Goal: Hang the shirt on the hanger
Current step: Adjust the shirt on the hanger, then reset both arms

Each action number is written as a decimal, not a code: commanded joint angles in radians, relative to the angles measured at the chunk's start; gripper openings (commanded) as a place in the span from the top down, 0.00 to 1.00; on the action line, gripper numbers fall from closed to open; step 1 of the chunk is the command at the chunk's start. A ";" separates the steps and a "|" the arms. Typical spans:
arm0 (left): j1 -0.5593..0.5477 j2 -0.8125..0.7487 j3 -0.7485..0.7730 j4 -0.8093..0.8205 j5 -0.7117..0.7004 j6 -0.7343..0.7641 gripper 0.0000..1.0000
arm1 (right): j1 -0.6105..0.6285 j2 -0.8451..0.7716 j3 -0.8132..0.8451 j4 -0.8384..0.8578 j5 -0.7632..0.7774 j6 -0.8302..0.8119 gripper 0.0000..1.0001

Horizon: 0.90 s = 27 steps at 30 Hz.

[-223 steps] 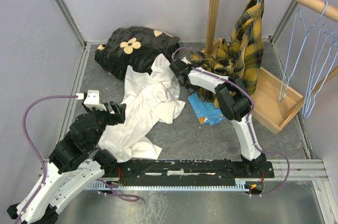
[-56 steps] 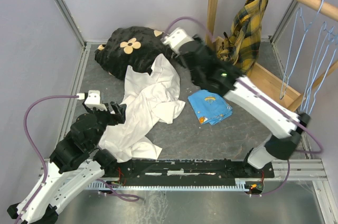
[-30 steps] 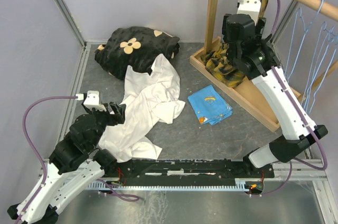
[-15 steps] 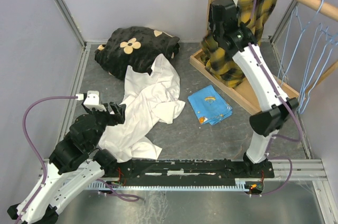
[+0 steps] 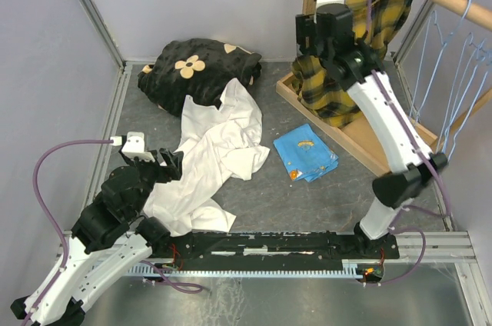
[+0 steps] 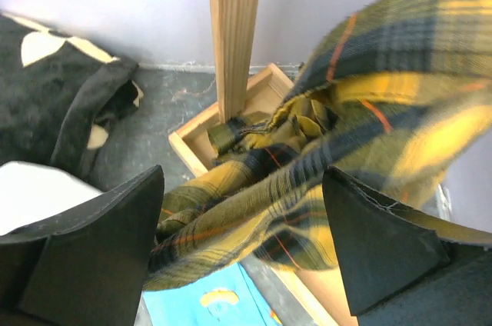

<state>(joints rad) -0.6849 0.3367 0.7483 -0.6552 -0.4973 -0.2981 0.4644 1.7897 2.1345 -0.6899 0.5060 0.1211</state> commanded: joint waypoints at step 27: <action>0.003 0.019 0.082 0.017 -0.022 -0.046 0.01 | 0.005 -1.424 -0.957 -0.242 -0.329 0.120 0.01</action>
<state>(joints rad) -0.6849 0.3779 0.8600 -0.6556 -0.4984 -0.2985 0.4644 0.4259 1.2098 -0.9150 0.1417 0.2146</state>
